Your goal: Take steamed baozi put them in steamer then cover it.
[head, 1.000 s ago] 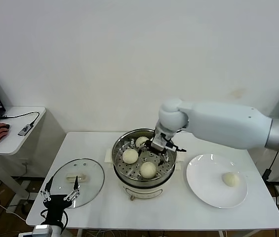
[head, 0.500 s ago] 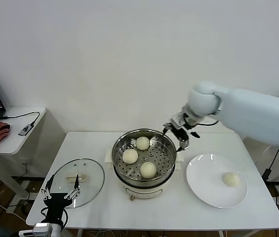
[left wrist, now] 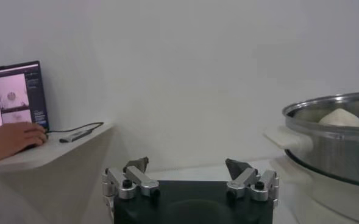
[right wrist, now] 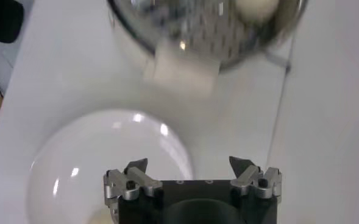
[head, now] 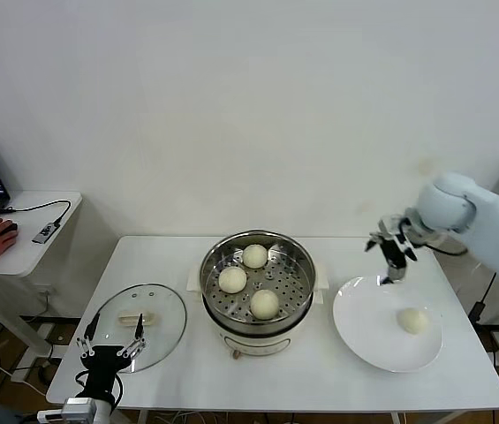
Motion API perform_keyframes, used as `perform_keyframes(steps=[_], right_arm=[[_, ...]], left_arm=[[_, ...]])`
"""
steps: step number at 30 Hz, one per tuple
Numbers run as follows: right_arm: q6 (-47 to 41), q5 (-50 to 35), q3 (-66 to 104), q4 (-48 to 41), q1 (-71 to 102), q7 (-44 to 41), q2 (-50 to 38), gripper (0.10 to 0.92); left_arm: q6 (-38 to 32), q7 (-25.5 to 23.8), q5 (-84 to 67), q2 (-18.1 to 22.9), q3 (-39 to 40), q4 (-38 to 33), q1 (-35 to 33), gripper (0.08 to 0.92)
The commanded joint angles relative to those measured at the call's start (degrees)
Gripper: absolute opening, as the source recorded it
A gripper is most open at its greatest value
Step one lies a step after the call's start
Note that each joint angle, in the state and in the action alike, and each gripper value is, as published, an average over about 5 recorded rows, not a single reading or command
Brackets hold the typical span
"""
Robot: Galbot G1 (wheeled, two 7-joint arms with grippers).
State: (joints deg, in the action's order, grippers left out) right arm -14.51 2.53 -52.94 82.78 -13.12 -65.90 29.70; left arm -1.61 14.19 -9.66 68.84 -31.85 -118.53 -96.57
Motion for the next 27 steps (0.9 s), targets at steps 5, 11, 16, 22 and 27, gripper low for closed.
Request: perform_keyframes(steps=[5,11,16,22,27], right_arm=[[0.4,10.4,12.5,-3.7,18.4,0.3,-4.2,0.823],[1.1,12.2,13.6,-6.5,19.7,0.6,-2.6,0.823],[1.3,12.8,14.3,-7.9,20.9,0.9,-1.4,0.823],[1.6,14.2,16.6,-9.5,23.5,1.3,-0.3,0.823],[2.1,14.7,18.2,-10.7,25.3,2.1,0.6,0.823]], left_arm=[[0.0,0.0,0.2,0.3,-0.1,0.2,-0.2,0.823],[-0.1,0.0,0.1,0.4,-0.4,0.5,-0.4,0.823],[-0.1,0.0,0.1,0.3,-0.6,0.6,-0.3,0.823],[-0.1,0.0,0.0,0.4,-0.5,0.6,-0.2,0.823],[-0.1,0.0,0.0,0.3,-0.5,0.7,-0.2,0.823]])
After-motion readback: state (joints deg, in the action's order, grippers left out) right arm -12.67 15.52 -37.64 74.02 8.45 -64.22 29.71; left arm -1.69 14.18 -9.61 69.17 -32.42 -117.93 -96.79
